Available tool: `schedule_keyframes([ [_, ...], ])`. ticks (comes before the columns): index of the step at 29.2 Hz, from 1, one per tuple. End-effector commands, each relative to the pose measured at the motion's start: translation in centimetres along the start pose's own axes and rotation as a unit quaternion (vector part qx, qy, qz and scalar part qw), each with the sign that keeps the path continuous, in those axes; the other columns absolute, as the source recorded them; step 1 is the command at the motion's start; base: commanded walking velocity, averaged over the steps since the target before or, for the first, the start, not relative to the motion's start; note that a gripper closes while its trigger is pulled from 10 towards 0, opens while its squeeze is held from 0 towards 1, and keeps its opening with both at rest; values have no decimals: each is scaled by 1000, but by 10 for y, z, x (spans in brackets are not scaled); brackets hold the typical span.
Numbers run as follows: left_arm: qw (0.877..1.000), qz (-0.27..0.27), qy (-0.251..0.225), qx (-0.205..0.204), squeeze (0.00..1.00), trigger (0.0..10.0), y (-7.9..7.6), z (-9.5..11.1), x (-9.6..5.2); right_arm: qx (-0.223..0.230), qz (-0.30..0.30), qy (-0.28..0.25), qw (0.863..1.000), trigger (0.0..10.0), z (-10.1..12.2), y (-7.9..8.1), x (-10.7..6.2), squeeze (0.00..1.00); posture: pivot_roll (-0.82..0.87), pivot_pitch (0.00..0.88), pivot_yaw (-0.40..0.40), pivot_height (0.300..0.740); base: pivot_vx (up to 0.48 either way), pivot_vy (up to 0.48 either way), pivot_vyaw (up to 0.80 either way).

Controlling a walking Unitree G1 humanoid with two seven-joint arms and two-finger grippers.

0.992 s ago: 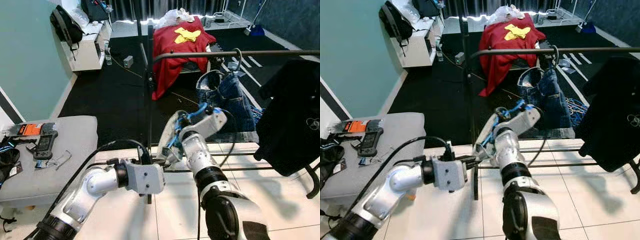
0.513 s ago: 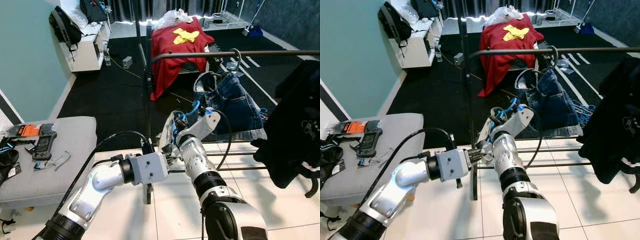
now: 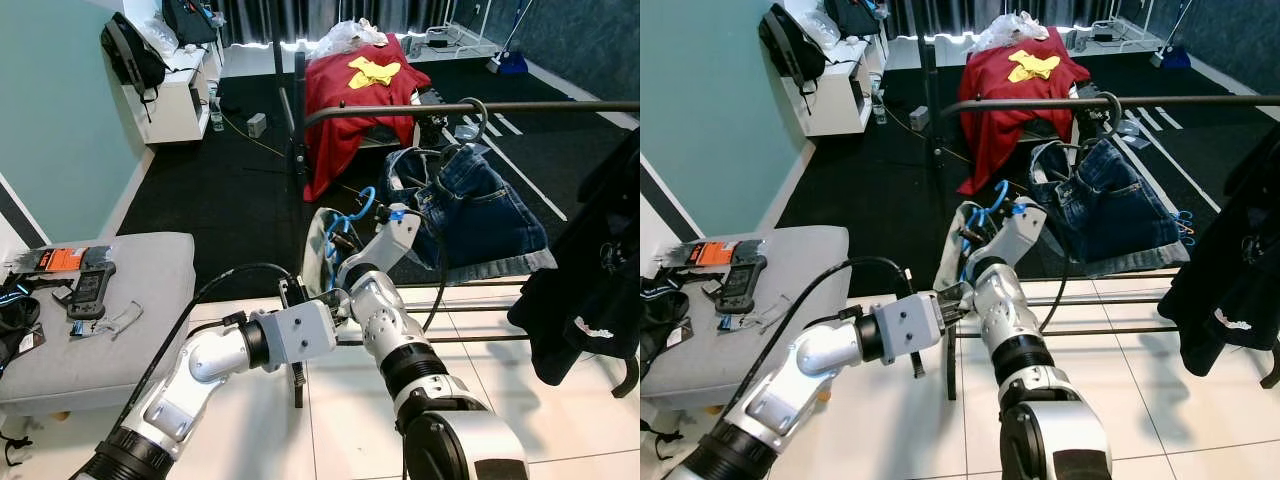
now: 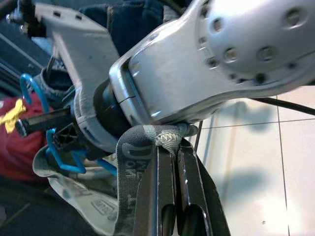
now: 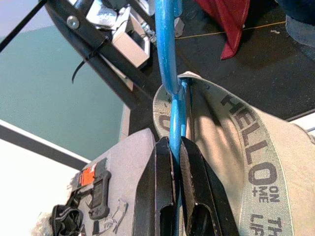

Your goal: Hang hanger

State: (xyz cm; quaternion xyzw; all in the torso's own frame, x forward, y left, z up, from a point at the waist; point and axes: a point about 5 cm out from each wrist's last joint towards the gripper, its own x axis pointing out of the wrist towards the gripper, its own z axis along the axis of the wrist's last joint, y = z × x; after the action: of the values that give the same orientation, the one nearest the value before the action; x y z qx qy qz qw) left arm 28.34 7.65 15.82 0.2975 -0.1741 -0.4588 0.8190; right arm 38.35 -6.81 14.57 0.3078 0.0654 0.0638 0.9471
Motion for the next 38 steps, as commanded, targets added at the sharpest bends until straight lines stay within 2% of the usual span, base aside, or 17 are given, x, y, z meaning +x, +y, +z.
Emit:
schedule_keyframes([
  [1, 1000, 23, 8, -7, 0, 10000, 8, -2, 0, -12, 10, 17, 1000, 10000, -8, 0, -3, 0, -38, 85, 14, 740, 0, 0, 0],
  [9, 998, 57, 13, -26, 24, 10000, 22, -3, 0, -25, 13, 32, 999, 10000, -15, -3, -6, 0, -37, 83, 16, 740, 0, 0, 0],
  [10, 998, 56, 14, -32, 380, 10000, 22, -4, 0, -25, 13, 33, 999, 10000, -14, -4, -6, 0, -37, 83, 17, 740, 0, 0, 0],
  [11, 998, 54, 15, -37, 1000, 10000, 23, -5, -2, -26, 13, 33, 999, 10000, -14, -4, -6, 0, -37, 83, 18, 740, 0, 0, 0],
  [17, 997, 65, 19, -41, 1000, 10000, 27, -6, -6, -27, 13, 32, 999, 10000, -11, -6, -6, 0, -34, 82, 16, 740, 0, 0, 0],
  [20, 997, 66, 26, -25, 1000, 10000, 29, -6, -9, -28, 12, 32, 999, 10000, -10, -7, -6, 0, -33, 82, 15, 740, 0, 0, 0],
  [21, 997, 65, 25, -27, 78, 10000, 29, -5, -10, -28, 12, 31, 999, 10000, -10, -7, -6, 0, -31, 83, 15, 740, 0, 0, 0],
  [22, 997, 66, 23, -31, 0, 10000, 29, -5, -11, -28, 12, 31, 999, 10000, -9, -8, -6, 0, -31, 83, 15, 740, 0, 0, 0],
  [27, 995, 86, 17, -47, 0, 10000, 34, -4, -15, -29, 11, 29, 999, 10000, -7, -11, -6, 0, -29, 83, 15, 740, 0, 0, 0],
  [29, 990, 126, 13, -66, 0, 10000, 45, -4, -20, -34, 9, 26, 999, 10000, -4, -15, -6, 0, -30, 81, 15, 740, 0, 0, 0],
  [32, 987, 145, 15, -73, 0, 10000, 50, -5, -23, -51, 12, 28, 998, 10000, -3, -18, -7, 0, -30, 81, 14, 740, 0, 0, 0],
  [34, 979, 179, 31, -95, 0, 10000, 58, -10, -30, -129, 29, 43, 990, 10000, -7, -24, -10, 0, -30, 78, 16, 740, 0, 0, 0],
  [35, 972, 196, 52, -116, 0, 10000, 59, -17, -33, -183, 36, 49, 981, 10000, -9, -29, -12, 0, -30, 76, 17, 740, 0, 0, 0],
  [36, 972, 196, 52, -116, 0, 10000, 59, -17, -33, -183, 36, 49, 981, 10000, -9, -29, -12, 0, -30, 76, 17, 740, 0, 0, 0],
  [37, 963, 215, 77, -141, 0, 10000, 59, -25, -37, -223, 35, 51, 973, 10000, -10, -36, -15, 0, -30, 76, 17, 740, 0, 0, 0],
  [38, 957, 227, 93, -157, 0, 10000, 58, -30, -40, -246, 33, 50, 967, 10000, -11, -40, -17, 0, -30, 76, 17, 740, 0, 0, 0],
])
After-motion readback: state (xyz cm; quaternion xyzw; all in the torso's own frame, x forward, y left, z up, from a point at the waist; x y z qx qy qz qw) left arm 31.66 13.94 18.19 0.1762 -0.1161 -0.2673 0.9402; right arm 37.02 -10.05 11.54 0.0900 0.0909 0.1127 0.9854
